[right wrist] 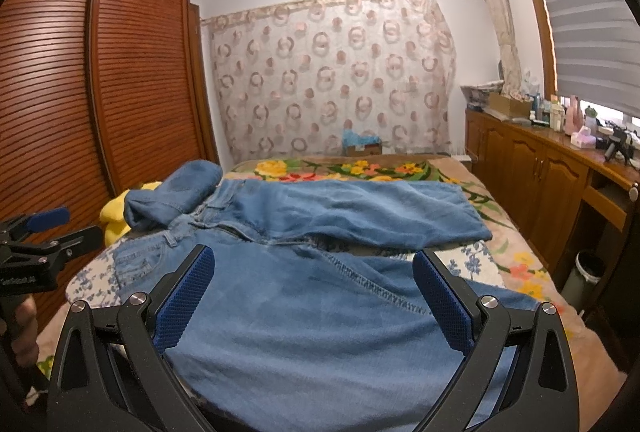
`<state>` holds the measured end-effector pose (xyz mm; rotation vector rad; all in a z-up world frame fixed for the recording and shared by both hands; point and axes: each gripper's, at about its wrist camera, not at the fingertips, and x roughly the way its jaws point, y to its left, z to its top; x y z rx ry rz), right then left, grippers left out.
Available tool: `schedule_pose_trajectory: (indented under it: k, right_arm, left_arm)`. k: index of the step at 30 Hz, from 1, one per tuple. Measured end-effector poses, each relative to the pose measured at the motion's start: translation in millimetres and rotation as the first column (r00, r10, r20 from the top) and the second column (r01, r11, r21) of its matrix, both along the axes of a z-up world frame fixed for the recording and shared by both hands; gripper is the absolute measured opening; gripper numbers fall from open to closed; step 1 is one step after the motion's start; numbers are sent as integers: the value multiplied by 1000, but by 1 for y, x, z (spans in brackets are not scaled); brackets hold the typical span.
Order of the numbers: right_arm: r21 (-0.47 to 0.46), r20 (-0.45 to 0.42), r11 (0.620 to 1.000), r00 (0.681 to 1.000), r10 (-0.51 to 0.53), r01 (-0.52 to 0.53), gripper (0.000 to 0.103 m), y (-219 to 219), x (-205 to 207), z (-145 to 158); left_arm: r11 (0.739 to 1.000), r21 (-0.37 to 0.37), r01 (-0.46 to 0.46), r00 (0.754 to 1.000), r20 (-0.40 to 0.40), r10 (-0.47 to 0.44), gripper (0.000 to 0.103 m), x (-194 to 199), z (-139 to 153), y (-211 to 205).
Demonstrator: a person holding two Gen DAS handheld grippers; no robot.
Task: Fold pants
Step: 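Move both grippers toward the blue jeans lying on the bed, then grasp the jeans leg hem with the right gripper while the left gripper grasps the waistband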
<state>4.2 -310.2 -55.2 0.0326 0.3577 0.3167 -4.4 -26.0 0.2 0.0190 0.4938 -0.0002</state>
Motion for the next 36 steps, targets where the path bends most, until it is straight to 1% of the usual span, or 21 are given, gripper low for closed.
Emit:
schedule_pose_trajectory:
  k: [2, 7, 10, 15, 19, 29, 32, 36]
  right_arm:
    - [-5, -9, 1000, 1000, 0, 0, 101, -3, 1, -2]
    - [-19, -36, 1000, 999, -20, 19, 101, -14, 4, -13]
    - [-21, -62, 999, 997, -36, 35, 101, -25, 9, -19]
    - [-30, -94, 998, 993, -66, 64, 101, -41, 14, -27]
    - [-39, -107, 996, 991, -82, 78, 101, -52, 17, -34]
    - [-58, -144, 995, 985, -91, 83, 101, -66, 21, -47]
    - [-67, -154, 994, 984, -91, 82, 101, -69, 21, -51]
    - [-90, -168, 992, 981, -99, 85, 101, -74, 20, -56]
  left_arm:
    - [1000, 3, 2, 1000, -12, -2, 103, 5, -6, 4]
    - [1000, -5, -7, 997, -83, 7, 103, 19, -22, 19]
    - [1000, -30, -1, 993, -117, -3, 103, 25, -32, 34]
    - [999, -41, -5, 988, -156, -1, 103, 31, -41, 48]
    - [999, -43, -6, 986, -167, -1, 103, 34, -46, 59]
    - [998, -48, -31, 986, -163, 23, 103, 38, -56, 94]
    - [999, -36, -40, 985, -170, 34, 103, 41, -61, 103]
    - [997, -41, -59, 981, -190, 50, 103, 47, -71, 120]
